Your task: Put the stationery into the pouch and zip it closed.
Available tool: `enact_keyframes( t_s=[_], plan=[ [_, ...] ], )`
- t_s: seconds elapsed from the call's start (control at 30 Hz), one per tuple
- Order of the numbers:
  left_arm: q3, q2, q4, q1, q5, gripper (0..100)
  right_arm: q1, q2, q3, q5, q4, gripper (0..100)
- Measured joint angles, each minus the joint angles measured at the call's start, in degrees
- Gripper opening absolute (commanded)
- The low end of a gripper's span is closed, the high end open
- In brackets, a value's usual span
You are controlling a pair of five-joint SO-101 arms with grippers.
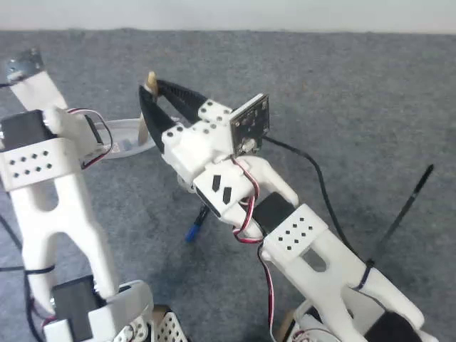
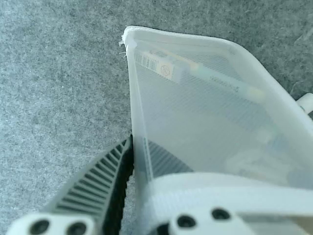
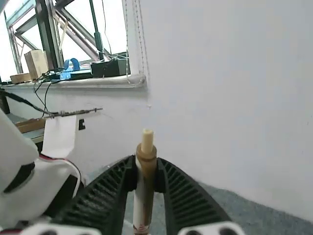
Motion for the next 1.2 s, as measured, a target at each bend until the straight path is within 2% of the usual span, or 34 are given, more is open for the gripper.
enact_keyframes(
  t_s=[0.53, 0.9, 1.07, 1.2],
  plan=[
    [0.97, -0.09, -0.09, 0.00, 0.00, 1, -3.87, -7.38, 15.03, 2.81, -0.18, 0.6],
    [0.97, -0.09, -0.09, 0.09, 0.00, 1, -4.22, -7.38, 16.26, 3.08, -0.18, 0.6],
    [0.97, -0.09, -0.09, 0.09, 0.00, 1, -7.21, -7.30, 16.26, 3.16, -0.35, 0.6],
    [0.97, -0.09, -0.09, -0.18, 0.00, 1, -8.79, -3.16, 16.26, 3.43, -5.36, 0.6]
  ],
)
